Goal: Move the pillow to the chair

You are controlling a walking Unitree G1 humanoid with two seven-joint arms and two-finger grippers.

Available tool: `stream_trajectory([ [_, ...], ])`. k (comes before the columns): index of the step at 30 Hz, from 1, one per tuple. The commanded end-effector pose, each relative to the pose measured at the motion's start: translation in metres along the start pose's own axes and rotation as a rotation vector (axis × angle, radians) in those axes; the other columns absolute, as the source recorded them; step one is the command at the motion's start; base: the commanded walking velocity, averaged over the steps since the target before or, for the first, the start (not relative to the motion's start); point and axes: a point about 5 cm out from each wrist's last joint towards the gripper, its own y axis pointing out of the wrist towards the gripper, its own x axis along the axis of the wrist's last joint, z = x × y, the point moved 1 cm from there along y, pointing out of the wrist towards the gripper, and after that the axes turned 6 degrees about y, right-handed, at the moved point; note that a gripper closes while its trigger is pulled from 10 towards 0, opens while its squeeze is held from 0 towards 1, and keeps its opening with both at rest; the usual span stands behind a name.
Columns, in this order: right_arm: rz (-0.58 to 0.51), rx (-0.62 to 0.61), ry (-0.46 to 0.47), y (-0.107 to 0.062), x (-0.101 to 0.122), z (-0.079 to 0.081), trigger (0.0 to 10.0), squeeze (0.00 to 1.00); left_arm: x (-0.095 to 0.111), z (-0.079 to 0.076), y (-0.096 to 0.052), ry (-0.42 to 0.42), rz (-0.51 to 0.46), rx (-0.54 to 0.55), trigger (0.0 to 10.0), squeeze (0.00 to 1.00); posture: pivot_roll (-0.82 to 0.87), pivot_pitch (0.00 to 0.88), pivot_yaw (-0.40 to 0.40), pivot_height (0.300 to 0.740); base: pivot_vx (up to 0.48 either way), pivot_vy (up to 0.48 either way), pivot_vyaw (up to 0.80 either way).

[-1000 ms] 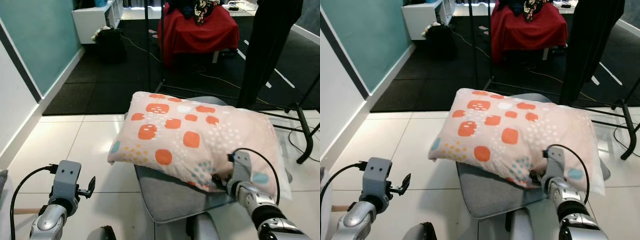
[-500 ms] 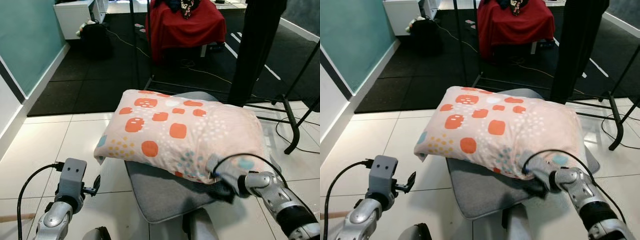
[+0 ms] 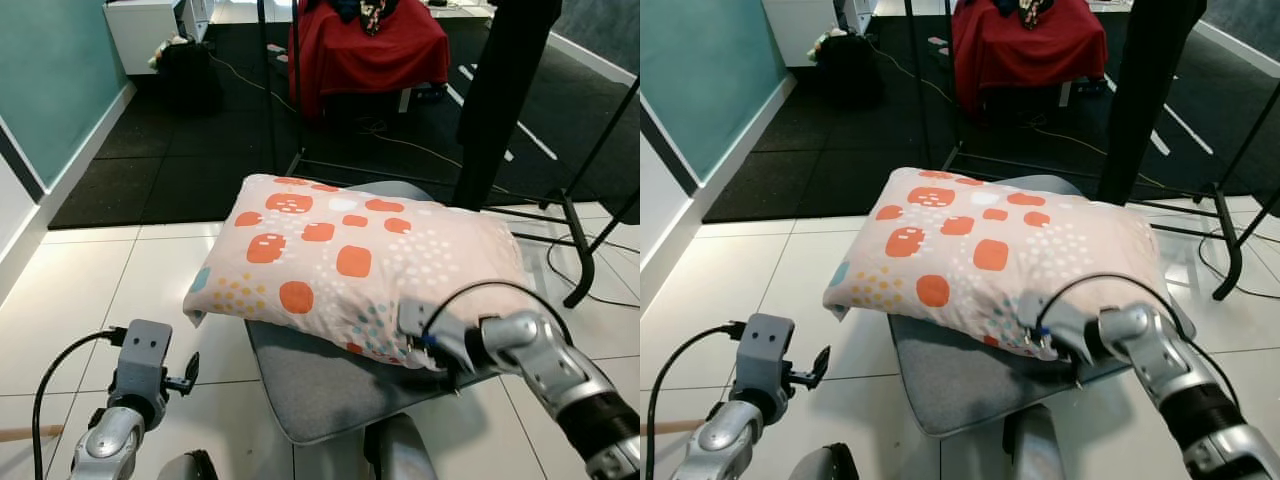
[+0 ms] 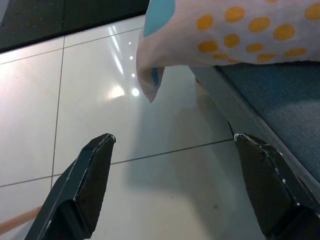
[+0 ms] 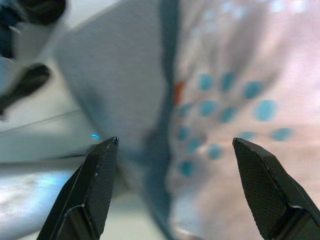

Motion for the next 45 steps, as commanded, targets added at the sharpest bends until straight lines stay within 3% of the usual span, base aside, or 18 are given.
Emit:
stream_trajectory([
  [1, 0.093, -0.009, -0.052, 0.005, -0.015, 0.005, 10.0, 0.00, -0.005, -0.003, -0.001, -0.003, 0.025, -0.006, 10.0, 0.00, -0.14, 0.158, -0.019, 0.361, 0.000, 0.000, 0.00],
  [3, 0.261, -0.019, -0.178, 0.011, -0.038, 0.010, 10.0, 0.00, -0.005, -0.003, -0.001, -0.003, 0.024, -0.006, 10.0, 0.00, -0.14, 0.159, -0.021, 0.351, 0.000, 0.000, 0.00],
  [5, 0.349, -0.008, -0.228, 0.014, -0.052, 0.016, 10.0, 0.00, -0.005, -0.004, -0.001, -0.004, 0.024, -0.005, 10.0, 0.00, -0.14, 0.161, -0.023, 0.341, 0.000, 0.000, 0.00],
  [13, 0.435, -0.027, -0.256, 0.024, -0.069, 0.027, 10.0, 0.00, -0.004, -0.004, -0.001, -0.006, 0.024, -0.005, 10.0, 0.00, -0.14, 0.171, -0.024, 0.326, 0.000, 0.000, 0.00],
  [15, 0.482, -0.156, -0.348, 0.033, -0.076, 0.023, 10.0, 0.00, -0.004, -0.004, -0.002, -0.005, 0.025, -0.006, 10.0, 0.00, -0.14, 0.185, -0.020, 0.316, 0.000, 0.000, 0.00],
  [16, 0.482, -0.156, -0.348, 0.033, -0.076, 0.023, 10.0, 0.00, -0.004, -0.004, -0.002, -0.005, 0.025, -0.006, 10.0, 0.00, -0.14, 0.185, -0.020, 0.316, 0.000, 0.000, 0.00],
  [18, 0.480, -0.323, -0.456, 0.037, -0.072, 0.010, 10.0, 0.00, -0.005, -0.003, -0.004, -0.003, 0.026, -0.006, 10.0, 0.00, -0.14, 0.190, -0.020, 0.306, 0.000, 0.000, 0.00],
  [21, 0.474, -0.366, -0.488, 0.037, -0.069, 0.006, 10.0, 0.00, -0.005, -0.003, -0.005, -0.003, 0.027, -0.005, 10.0, 0.00, -0.14, 0.191, -0.020, 0.301, 0.000, 0.000, 0.00],
  [23, 0.416, -0.471, -0.501, 0.038, -0.060, 0.000, 10.0, 0.00, -0.005, -0.002, -0.006, -0.001, 0.027, -0.004, 10.0, 0.00, -0.14, 0.190, -0.023, 0.300, 0.000, 0.000, 0.00],
  [33, 0.137, -0.612, -0.524, 0.040, -0.011, -0.013, 10.0, 0.00, -0.004, -0.001, -0.006, 0.002, 0.024, -0.003, 10.0, 0.00, -0.14, 0.201, -0.025, 0.300, 0.000, 0.000, 0.00],
  [40, -0.072, -0.420, -0.440, 0.054, 0.023, 0.008, 10.0, 0.00, -0.004, -0.001, -0.007, 0.006, 0.027, -0.001, 10.0, 0.00, -0.13, 0.198, -0.029, 0.300, 0.000, 0.000, 0.00],
  [44, -0.112, -0.399, -0.408, 0.054, 0.031, 0.009, 10.0, 0.00, -0.003, -0.001, -0.007, 0.003, 0.023, 0.001, 10.0, 0.00, -0.13, 0.199, -0.035, 0.300, 0.000, 0.000, 0.00],
  [45, -0.161, -0.356, -0.372, 0.053, 0.045, 0.010, 10.0, 0.00, -0.003, -0.005, -0.007, 0.001, 0.023, -0.008, 10.0, 0.00, -0.14, 0.199, -0.021, 0.300, 0.000, 0.000, 0.00],
])
